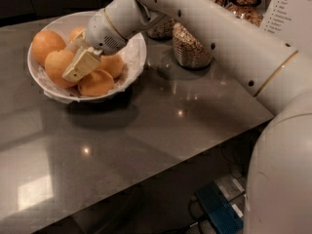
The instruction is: Pick orange from white bowl
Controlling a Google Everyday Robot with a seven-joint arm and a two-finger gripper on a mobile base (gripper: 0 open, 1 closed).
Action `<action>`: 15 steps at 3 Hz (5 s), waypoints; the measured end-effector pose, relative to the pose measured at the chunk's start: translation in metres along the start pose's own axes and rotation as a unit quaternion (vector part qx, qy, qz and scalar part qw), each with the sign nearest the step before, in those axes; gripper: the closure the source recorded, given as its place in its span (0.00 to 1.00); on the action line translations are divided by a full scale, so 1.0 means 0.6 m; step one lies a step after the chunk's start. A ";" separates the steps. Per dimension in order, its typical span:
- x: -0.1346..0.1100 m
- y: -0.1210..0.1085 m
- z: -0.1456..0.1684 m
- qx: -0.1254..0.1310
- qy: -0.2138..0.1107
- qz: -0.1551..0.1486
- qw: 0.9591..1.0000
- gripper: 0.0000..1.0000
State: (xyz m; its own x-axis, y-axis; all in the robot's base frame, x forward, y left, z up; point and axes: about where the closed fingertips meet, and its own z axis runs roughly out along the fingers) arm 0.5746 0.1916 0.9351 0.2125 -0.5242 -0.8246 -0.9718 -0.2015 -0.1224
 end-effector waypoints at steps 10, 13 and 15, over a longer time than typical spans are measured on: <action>0.035 0.030 -0.245 0.192 -0.011 0.005 0.981 0.00; 0.072 0.009 -0.251 0.198 0.028 0.036 0.979 0.45; 0.111 0.000 -0.218 0.164 0.052 0.062 0.983 0.26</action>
Offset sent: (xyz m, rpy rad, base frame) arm -0.0028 -0.1513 0.0774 0.1232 -0.2269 -0.3116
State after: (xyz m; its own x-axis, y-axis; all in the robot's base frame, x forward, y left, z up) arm 0.6019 0.0482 0.9524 0.0824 -0.6125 -0.7862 -0.9678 0.1392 -0.2099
